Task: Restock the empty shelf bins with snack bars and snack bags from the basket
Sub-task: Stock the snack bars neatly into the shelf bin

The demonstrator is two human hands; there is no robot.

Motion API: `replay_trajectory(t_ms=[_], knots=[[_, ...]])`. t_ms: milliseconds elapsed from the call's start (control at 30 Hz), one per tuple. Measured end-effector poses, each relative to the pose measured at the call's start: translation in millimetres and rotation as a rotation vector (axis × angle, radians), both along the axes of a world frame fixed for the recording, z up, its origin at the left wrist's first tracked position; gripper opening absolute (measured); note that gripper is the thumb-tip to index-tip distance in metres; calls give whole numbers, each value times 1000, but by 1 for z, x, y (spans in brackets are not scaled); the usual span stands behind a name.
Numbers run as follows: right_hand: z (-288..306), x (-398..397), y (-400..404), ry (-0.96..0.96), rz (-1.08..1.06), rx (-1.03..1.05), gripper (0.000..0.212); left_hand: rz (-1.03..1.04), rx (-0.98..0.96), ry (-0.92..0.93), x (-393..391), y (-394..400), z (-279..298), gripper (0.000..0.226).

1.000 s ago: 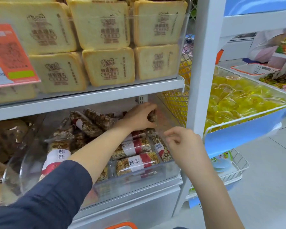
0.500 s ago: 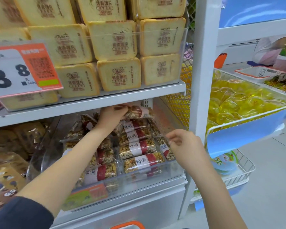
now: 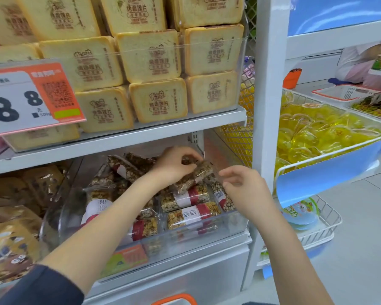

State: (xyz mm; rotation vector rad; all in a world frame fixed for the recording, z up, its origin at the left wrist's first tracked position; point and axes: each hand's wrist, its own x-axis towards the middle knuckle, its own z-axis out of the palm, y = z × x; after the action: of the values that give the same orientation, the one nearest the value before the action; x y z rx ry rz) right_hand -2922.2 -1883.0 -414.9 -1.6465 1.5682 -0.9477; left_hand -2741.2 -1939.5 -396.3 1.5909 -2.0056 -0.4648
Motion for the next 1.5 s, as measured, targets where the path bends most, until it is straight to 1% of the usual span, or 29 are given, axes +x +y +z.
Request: replay_trajectory(t_ms=[67, 100, 133, 200, 233, 267, 333, 367, 433, 467, 567, 667, 733, 867, 1000, 1033, 1100, 1200, 1367, 1500], knots=[[0, -5, -1, -39, -29, -2, 27, -119, 57, -66, -18, -15, -9, 16], [0, -6, -1, -47, -38, 0, 29, -151, 75, -138, -26, -23, -15, 17], [0, -7, -1, -49, -41, 7, 30, -168, 80, -225, -32, -31, -20, 20], [0, -8, -2, -62, -35, 18, 30, -186, 98, -409, -37, -45, -27, 34], [0, -9, -2, -81, -27, 22, 31, -197, 115, -469, -37, -49, -28, 41], [0, -9, -3, -107, -16, 29, 32, -209, 134, -482, -35, -52, -28, 44], [-1, -11, -4, -155, 3, 49, 34, -209, 141, -444, -28, -52, -21, 36], [-2, -12, -5, -170, 7, 55, 33, -185, 113, -467, -22, -50, -17, 30], [-3, -12, -7, -180, 14, 59, 33, -106, 53, -574, -4, -46, -9, 18], [-3, -12, -7, -178, 14, 60, 32, -61, 53, -599, 8, -44, -7, 14], [-2, -10, -5, -146, 4, 46, 32, 22, 77, -571, 27, -37, -7, 12], [1, -9, -3, -122, -14, 33, 28, -58, 19, -450, 9, -36, -13, 16], [2, -8, -2, -122, -26, 32, 24, -122, 54, -387, -14, -38, -18, 17], [3, -9, -1, -146, -29, 42, 24, -185, 96, -507, -44, -48, -29, 26], [3, -12, -2, -212, -9, 88, 27, -267, 299, -548, -38, -63, -22, 40], [3, -12, -3, -226, -3, 95, 27, -278, 311, -569, -37, -65, -22, 41], [3, -13, -4, -244, 5, 101, 26, -277, 246, -611, -39, -65, -24, 33], [3, -14, -4, -265, 13, 107, 22, -258, 62, -635, -44, -62, -35, 15], [0, -16, -6, -268, 21, 114, 20, -191, -117, -523, -38, -62, -38, 8], [1, -15, -6, -267, 13, 122, 21, -93, -207, -337, -29, -66, -22, 7]])
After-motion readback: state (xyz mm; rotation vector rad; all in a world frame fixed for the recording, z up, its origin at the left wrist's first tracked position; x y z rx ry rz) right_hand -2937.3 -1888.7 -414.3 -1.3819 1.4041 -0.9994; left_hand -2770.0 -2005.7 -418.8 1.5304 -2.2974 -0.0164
